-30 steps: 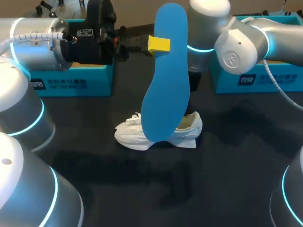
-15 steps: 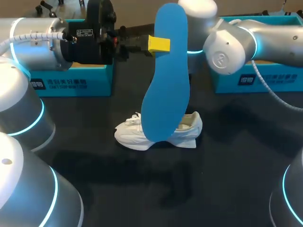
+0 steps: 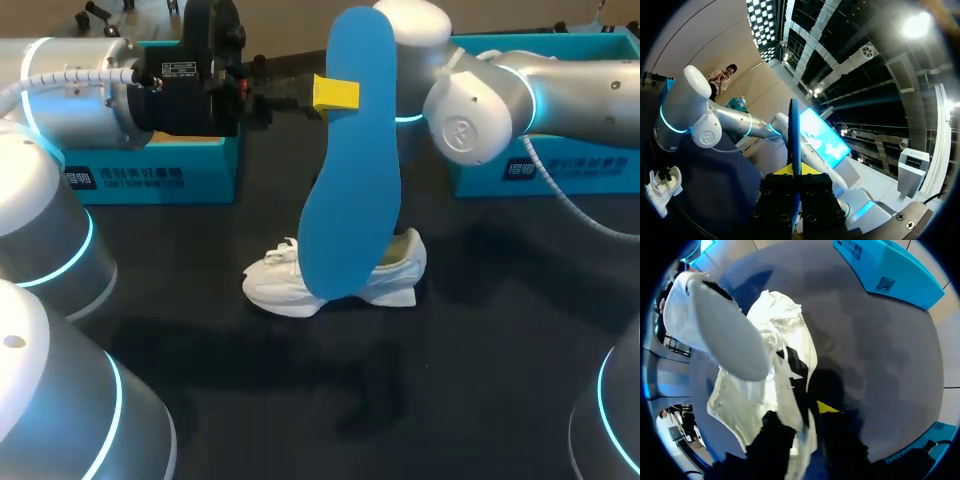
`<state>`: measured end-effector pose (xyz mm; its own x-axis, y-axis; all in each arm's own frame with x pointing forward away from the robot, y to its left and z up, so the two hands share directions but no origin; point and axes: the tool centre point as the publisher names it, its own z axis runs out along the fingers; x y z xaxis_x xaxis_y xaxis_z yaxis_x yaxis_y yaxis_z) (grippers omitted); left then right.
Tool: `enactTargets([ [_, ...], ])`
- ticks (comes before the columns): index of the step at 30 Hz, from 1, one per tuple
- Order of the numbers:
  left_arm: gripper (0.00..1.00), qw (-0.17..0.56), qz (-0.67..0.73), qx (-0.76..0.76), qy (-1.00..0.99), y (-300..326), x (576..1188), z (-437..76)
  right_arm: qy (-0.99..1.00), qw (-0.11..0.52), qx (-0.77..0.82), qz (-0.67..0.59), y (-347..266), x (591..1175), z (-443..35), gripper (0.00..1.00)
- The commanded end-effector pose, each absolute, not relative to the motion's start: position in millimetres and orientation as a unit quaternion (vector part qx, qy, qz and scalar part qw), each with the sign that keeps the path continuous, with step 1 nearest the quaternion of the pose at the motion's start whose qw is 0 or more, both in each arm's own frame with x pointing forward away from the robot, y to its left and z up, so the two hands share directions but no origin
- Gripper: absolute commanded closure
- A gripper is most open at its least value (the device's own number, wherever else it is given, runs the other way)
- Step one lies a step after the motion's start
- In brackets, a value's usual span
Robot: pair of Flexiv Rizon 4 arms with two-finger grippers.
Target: Take the shoe out of the shoebox, open the shoe tongue, remove and reinsert the insole, then place the shoe into the shoebox
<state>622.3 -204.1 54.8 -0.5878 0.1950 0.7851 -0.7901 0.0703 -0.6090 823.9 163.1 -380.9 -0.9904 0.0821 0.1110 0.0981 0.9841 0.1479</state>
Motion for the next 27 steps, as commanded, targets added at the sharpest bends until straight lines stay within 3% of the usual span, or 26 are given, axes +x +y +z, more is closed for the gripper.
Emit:
enactTargets([
  [1, 1.0, 0.386, 0.638, 0.239, -0.622, -206.3, 623.3, 54.6, -0.993, 0.06, -0.056, -0.082, 164.2, 818.0, -377.7, 1.0],
  [15, 1.0, 0.386, 0.638, 0.239, -0.622, -206.3, 623.3, 54.6, -0.955, 0.111, -0.23, -0.148, 159.6, 804.1, -357.2, 1.0],
  [27, 1.0, 0.386, 0.638, 0.239, -0.622, -206.3, 623.3, 54.6, -0.96, 0.103, -0.214, -0.15, 161.0, 805.6, -351.6, 1.0],
])
